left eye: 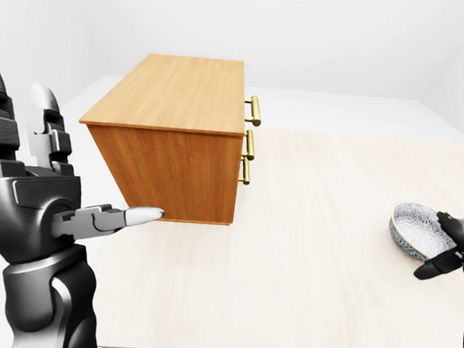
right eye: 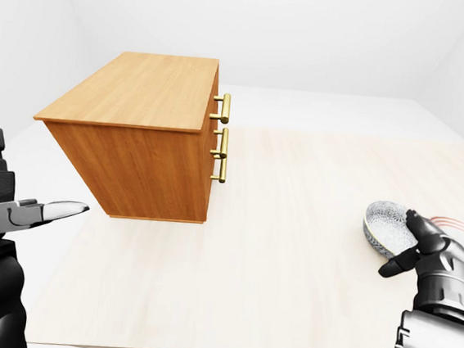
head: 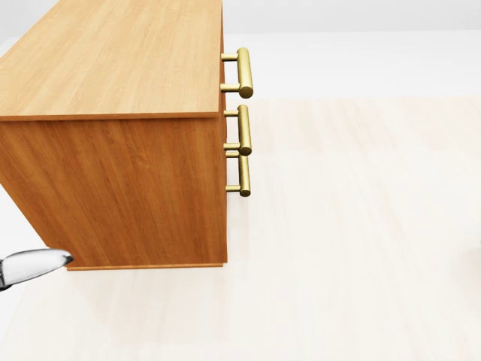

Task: Put the bowl on top of the cabinet.

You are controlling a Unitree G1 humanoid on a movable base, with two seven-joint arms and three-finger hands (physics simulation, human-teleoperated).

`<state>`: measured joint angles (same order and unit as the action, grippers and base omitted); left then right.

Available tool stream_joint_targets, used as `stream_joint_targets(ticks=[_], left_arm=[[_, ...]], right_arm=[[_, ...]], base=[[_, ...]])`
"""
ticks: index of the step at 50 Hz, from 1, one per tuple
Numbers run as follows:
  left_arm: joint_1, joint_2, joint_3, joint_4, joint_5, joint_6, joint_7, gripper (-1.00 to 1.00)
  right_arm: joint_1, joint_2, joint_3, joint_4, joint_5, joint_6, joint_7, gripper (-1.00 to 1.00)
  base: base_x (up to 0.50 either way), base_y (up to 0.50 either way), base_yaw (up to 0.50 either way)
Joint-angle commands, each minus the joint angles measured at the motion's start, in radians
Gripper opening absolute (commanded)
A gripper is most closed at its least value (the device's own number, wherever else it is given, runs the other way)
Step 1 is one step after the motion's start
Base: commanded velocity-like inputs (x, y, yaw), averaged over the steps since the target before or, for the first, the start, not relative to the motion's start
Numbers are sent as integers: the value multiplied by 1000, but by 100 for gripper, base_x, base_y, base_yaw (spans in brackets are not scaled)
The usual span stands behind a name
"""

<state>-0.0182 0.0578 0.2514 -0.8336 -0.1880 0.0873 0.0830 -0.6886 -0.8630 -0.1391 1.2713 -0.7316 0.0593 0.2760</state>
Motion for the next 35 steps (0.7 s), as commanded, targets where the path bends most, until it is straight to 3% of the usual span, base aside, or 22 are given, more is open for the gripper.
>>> stream_joint_targets(ticks=[1, 35], left_arm=[[1, -1, -4, 6, 4, 0, -1, 100], [7, -4, -7, 8, 8, 0, -5, 100]], right_arm=[[0, 6, 5, 16, -2, 10, 0, 100], [-7, 78, 15, 43, 8, 19, -41, 100]], base=[[0, 0, 0], [0, 0, 0]])
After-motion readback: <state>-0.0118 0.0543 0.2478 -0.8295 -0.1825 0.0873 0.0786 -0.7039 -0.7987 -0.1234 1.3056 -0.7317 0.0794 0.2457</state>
